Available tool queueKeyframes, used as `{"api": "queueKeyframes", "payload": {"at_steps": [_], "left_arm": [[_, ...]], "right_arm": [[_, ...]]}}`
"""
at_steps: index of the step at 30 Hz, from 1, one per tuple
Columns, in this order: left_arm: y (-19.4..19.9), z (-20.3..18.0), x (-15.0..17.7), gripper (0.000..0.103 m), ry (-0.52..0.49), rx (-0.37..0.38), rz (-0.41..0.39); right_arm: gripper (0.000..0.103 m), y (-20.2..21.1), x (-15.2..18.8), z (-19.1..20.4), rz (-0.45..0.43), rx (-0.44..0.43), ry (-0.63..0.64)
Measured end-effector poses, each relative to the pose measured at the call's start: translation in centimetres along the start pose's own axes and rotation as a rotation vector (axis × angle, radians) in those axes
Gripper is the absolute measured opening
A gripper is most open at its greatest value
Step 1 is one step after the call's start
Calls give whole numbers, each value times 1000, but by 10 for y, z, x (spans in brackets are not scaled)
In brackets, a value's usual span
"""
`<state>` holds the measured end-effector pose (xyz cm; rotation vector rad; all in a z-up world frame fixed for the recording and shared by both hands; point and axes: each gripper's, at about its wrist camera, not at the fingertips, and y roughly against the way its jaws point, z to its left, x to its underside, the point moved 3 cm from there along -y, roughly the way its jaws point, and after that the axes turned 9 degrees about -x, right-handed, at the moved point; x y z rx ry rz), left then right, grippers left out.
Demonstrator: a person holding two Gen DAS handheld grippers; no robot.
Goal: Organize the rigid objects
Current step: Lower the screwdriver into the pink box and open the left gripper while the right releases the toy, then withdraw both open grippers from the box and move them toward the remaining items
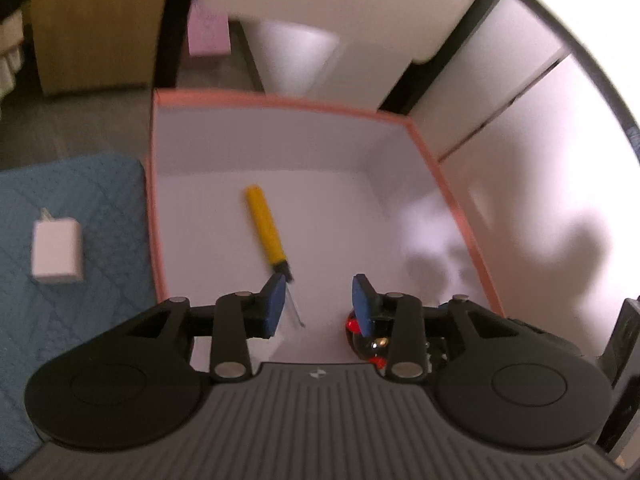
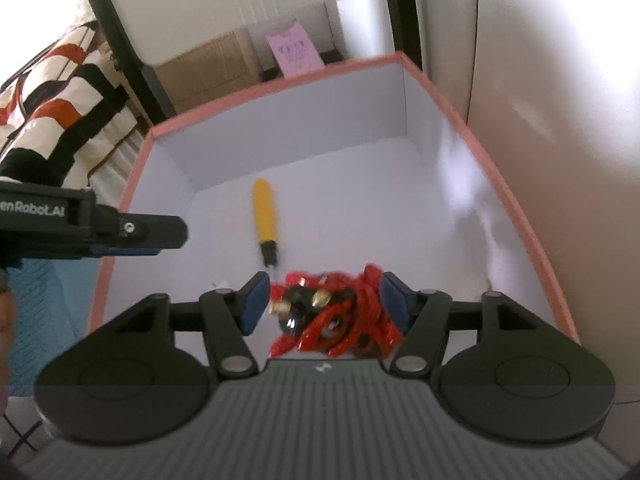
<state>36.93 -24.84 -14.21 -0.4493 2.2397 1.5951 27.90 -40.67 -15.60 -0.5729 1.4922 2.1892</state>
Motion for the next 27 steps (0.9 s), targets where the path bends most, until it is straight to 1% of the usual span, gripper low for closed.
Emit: {"api": "queueKeyframes", "payload": {"at_steps": [1,6,12,15,18,27], "left_arm": [[8,1,-1,42,-2,-5,-5],[52,1,2,42,-49,-26,-119],[101,8,17,42,-76,-33,-241],[121,14,26,42,-80,-50,-304],[137,26,34,42,-47,-25,-329],[177,60,63,42,-24,-69,-406]], "right_arm": [[64,4,-2,3,-15,7,12],[64,25,-10,17,-79,-14,20],[64,52,-10,45,-149,-45,48],[64,63,-5,61,-172,-58,67],[65,71,2,78,-184,-69,97],[65,85,21,125,-202,-109,148]]}}
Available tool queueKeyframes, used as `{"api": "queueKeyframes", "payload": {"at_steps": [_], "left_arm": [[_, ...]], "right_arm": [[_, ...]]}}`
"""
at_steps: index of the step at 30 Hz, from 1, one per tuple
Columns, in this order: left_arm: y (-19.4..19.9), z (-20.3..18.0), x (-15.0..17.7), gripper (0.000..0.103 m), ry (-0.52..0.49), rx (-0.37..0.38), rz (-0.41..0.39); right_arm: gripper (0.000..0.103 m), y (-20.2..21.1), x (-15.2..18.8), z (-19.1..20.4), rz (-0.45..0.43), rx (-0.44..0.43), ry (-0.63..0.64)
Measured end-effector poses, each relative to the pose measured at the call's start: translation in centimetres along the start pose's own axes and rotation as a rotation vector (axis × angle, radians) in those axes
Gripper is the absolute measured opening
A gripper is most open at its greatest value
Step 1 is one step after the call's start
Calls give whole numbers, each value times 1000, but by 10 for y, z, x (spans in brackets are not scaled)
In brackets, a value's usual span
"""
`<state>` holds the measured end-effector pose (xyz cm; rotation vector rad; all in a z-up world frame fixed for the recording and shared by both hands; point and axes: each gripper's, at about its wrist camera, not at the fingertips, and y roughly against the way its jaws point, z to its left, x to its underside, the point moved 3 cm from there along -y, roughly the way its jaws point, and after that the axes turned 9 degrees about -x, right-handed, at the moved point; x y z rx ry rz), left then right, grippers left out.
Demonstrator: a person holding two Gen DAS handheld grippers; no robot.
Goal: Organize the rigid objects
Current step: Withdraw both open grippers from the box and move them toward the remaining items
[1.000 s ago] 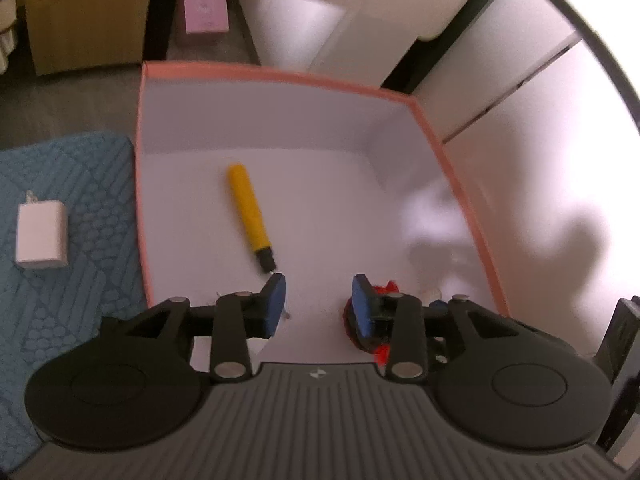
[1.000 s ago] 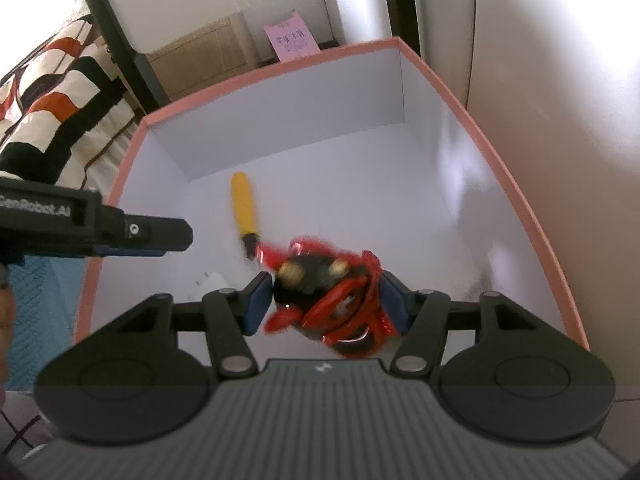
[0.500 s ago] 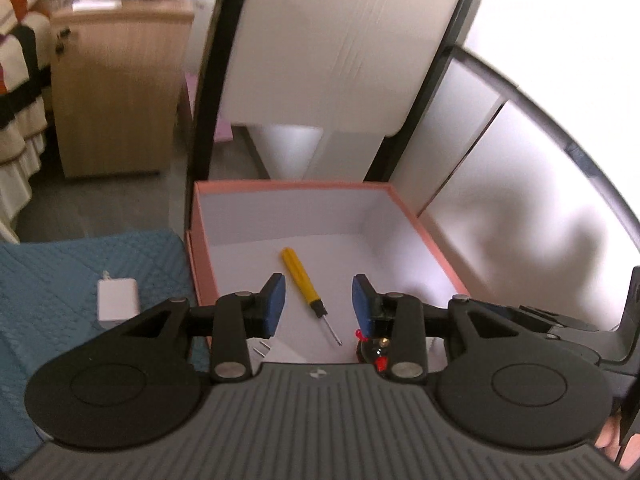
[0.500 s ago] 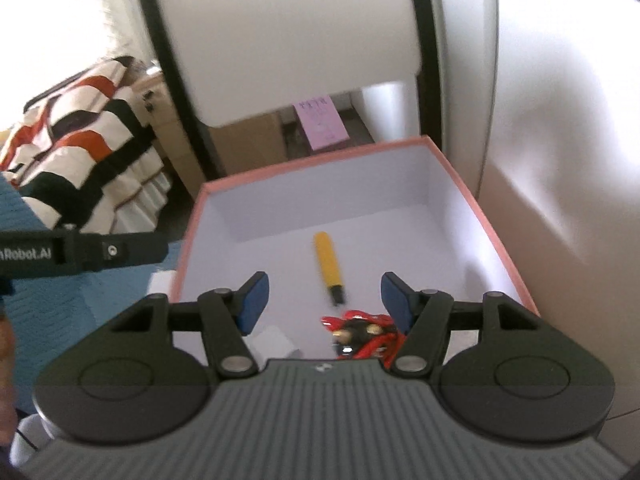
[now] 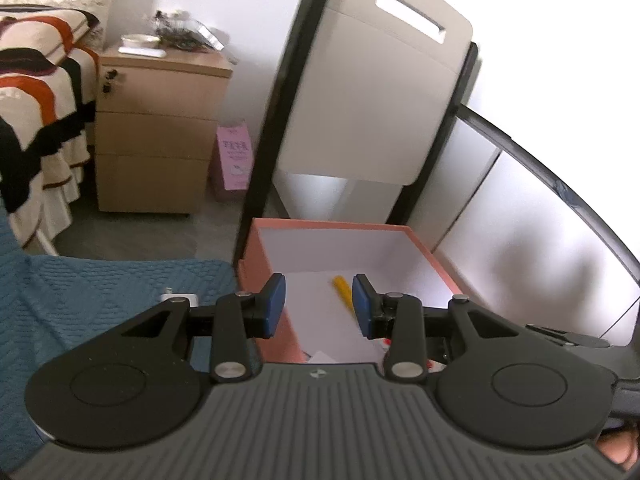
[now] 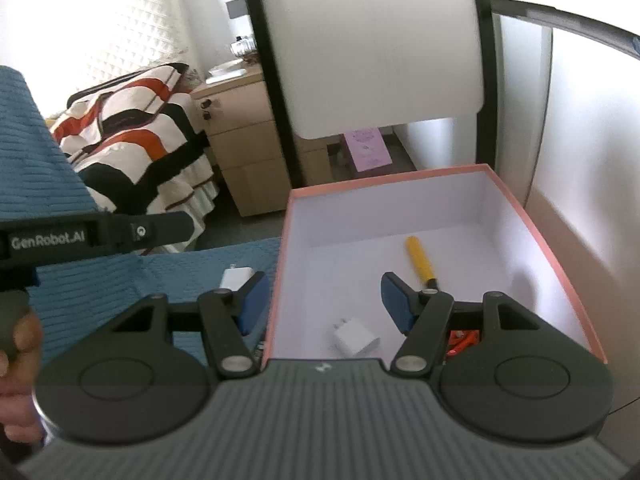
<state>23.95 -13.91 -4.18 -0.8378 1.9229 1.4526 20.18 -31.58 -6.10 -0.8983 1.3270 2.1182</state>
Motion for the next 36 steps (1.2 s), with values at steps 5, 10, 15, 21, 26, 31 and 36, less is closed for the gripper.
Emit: {"api": "queueKeyframes", "payload": {"at_steps": [5,10,15,21,26,31,36], "left_arm": [[17,22,12,42,1,-46,-30],[24,45,25,42,28,-66,-31],[30,66,41,42,64,-84,-29],[37,85,59,42,87,-111,-32],[26,101,79,42,114,-127,-19],[19,118,97,42,127,-158,-13],[7,136,121,43,154,-172,34]], "right_arm": [[65,-2,8,26,9,-23,31],[65,-6,17,48,28,-43,46],[65,-11,27,65,38,-50,62],[65,-21,53,79,65,-55,87],[65,-29,79,86,96,-42,90],[65,-34,98,96,104,-38,109],[65,-41,115,109,104,-36,122]]}}
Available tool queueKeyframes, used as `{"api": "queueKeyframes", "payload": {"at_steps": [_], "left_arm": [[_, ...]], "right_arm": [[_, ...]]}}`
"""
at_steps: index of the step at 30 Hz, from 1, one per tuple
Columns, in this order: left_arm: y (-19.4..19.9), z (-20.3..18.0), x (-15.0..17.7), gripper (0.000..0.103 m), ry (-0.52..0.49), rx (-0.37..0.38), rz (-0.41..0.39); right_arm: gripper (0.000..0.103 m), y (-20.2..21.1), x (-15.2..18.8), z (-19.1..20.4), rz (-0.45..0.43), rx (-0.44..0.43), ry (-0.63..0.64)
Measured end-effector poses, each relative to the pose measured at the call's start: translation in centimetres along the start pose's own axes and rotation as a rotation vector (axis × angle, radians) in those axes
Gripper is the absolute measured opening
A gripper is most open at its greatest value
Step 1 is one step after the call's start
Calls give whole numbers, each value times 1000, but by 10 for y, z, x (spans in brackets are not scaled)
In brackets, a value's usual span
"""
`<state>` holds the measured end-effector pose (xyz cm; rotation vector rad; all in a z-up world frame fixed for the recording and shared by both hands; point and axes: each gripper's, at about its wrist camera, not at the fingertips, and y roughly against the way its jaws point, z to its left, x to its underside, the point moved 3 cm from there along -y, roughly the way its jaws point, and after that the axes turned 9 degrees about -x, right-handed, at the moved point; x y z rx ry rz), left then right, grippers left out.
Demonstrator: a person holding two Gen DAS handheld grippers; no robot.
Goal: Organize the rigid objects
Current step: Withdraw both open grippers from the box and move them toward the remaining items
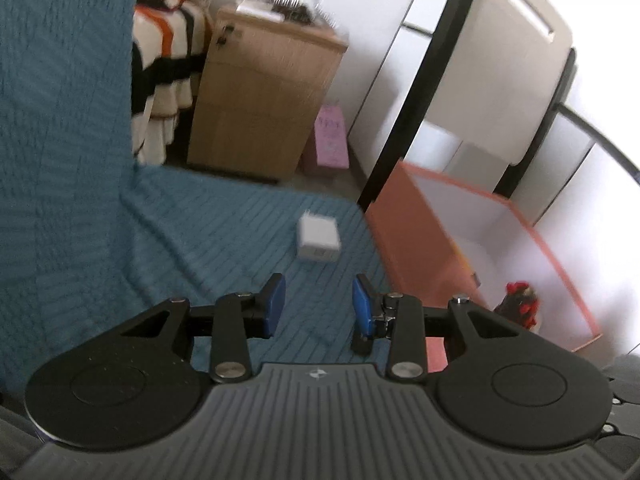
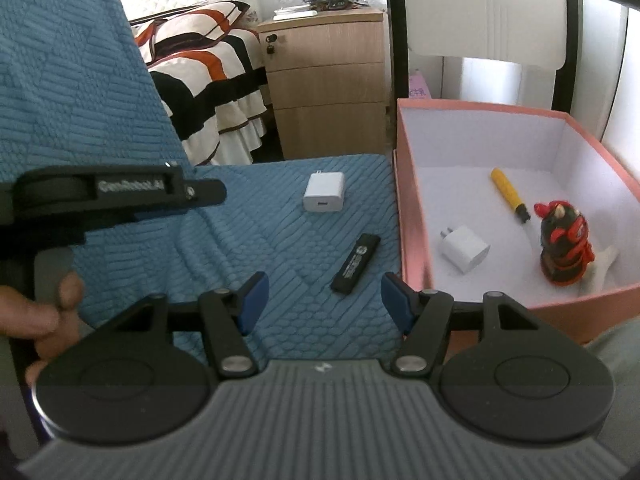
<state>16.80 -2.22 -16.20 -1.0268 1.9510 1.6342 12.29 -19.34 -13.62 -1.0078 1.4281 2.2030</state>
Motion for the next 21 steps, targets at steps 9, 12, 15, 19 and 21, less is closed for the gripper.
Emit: {"api": "queueKeyframes", "payload": {"at_steps": [9,12,15,19,21], "left_arm": [[-48,27,4,43,39,17,107],[-63,25,-6,46,11,32,117],[-81,24,-15,48,-5,38,136],[-106,17,-26,48,-53,64,148],[-120,16,-30,48,-52,83,163]], "right_arm": [[64,-22,10,20,25,-2,47],[64,-31,9,22,24,2,35],[61,-45,10,22,29,23,42],[55,-65,10,18,43,43,25],[51,-76,9,15,51,63,18]]}}
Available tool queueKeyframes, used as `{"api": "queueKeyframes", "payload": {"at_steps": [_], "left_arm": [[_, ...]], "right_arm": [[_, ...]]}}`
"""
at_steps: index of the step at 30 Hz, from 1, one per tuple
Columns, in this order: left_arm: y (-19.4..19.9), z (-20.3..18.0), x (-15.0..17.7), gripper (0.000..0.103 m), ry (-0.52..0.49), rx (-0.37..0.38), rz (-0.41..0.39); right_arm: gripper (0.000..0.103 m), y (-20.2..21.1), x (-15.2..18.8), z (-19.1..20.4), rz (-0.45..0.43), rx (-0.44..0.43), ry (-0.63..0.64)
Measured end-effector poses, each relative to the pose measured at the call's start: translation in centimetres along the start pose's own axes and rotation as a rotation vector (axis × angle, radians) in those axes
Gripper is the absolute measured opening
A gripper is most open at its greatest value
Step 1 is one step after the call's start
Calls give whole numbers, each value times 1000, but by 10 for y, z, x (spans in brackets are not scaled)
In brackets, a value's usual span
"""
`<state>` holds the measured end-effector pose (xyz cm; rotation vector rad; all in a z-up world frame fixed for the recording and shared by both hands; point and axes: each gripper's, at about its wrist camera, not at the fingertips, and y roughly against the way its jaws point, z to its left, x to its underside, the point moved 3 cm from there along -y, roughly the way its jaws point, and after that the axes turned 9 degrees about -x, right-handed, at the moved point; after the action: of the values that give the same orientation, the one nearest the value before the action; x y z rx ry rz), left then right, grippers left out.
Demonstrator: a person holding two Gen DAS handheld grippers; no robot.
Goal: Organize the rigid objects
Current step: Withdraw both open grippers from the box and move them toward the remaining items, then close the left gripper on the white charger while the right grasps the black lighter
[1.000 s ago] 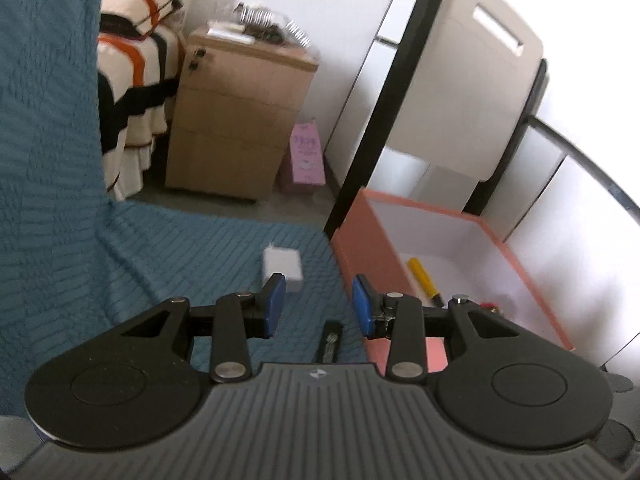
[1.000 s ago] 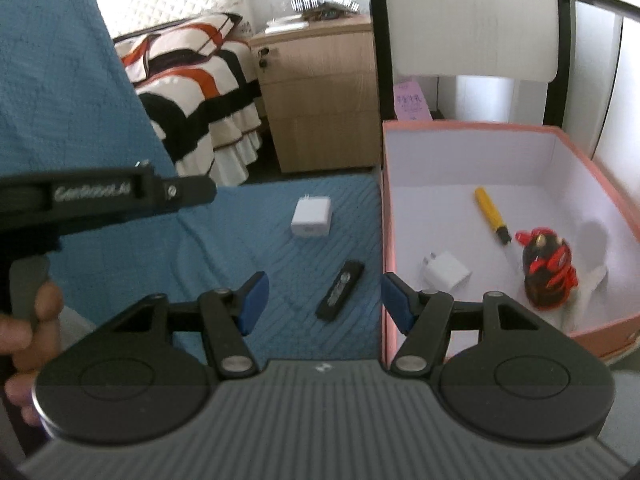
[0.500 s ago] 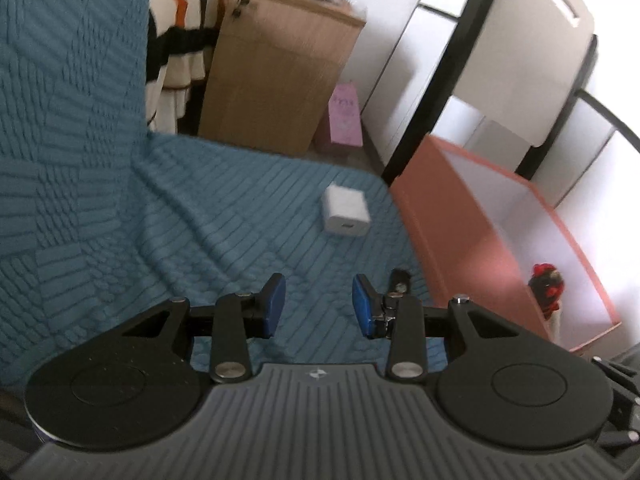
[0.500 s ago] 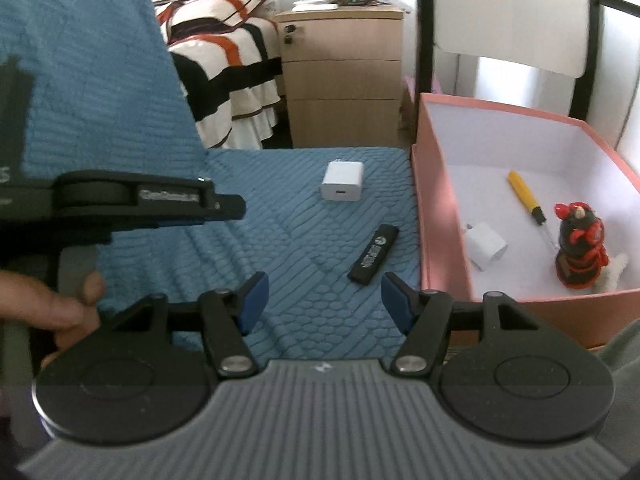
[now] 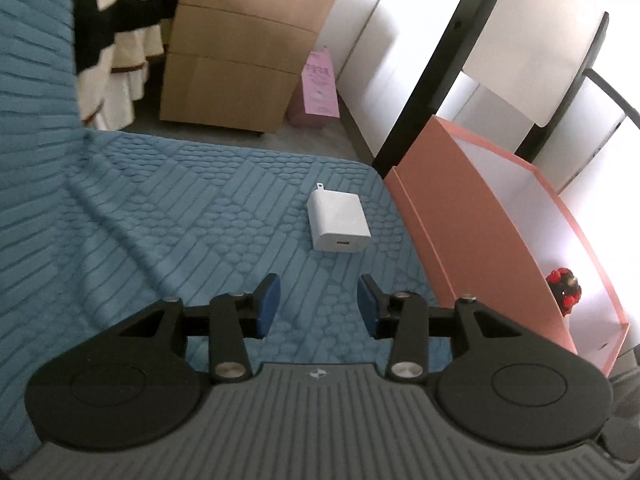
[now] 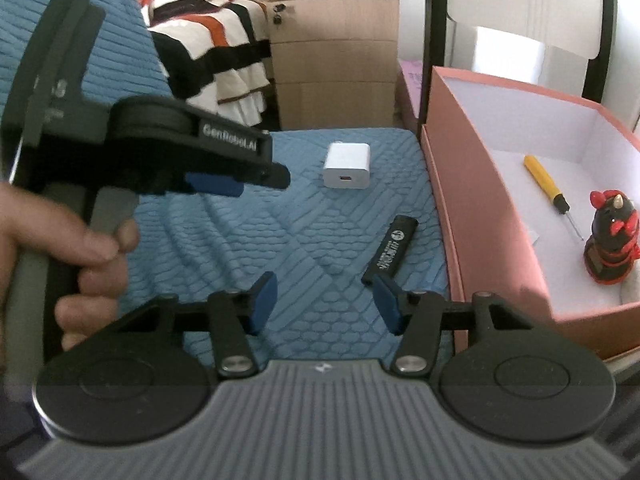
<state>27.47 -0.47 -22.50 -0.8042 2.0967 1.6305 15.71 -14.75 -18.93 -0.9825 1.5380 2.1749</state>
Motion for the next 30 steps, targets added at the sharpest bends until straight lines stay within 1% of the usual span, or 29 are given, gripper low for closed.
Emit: {"api": "queueKeyframes", "payload": {"at_steps": [2,4,6,14,16,19,20,22,25,27,30], "left_arm": [[-12,-2,-7,49,-4,15,8],[-21,-3,-12,54,-6,26,10],[-31,-4,-16,56,-10,30,18],[-50,-15,-33,57,-52,38,65],[-55,-15,-36,57,-32,38,76],[-63,-21,-40,57,-15,61,89],[-66,-24,-41,58,-17,66,94],[-73,-31,-42,67,-24,70,99],[-83,-41,-43,67,-38,61,96],[-90,-45,-43,67,-50,36,89],[-100,-44,-42,67,-43,15,103]], "right_arm": [[47,-10,-1,-4,4,22,-4],[46,-21,-1,-8,13,40,-14],[45,-29,-1,-11,15,62,-9],[44,-55,-1,-24,43,126,-24],[44,-60,0,-28,51,137,-39],[44,-64,-1,-31,50,145,-59],[44,-64,-1,-33,47,155,-68],[44,-64,-4,-36,38,159,-80],[44,-67,-4,-40,54,148,-103],[43,-68,-2,-40,56,147,-99],[43,-68,-2,-40,58,141,-100]]}}
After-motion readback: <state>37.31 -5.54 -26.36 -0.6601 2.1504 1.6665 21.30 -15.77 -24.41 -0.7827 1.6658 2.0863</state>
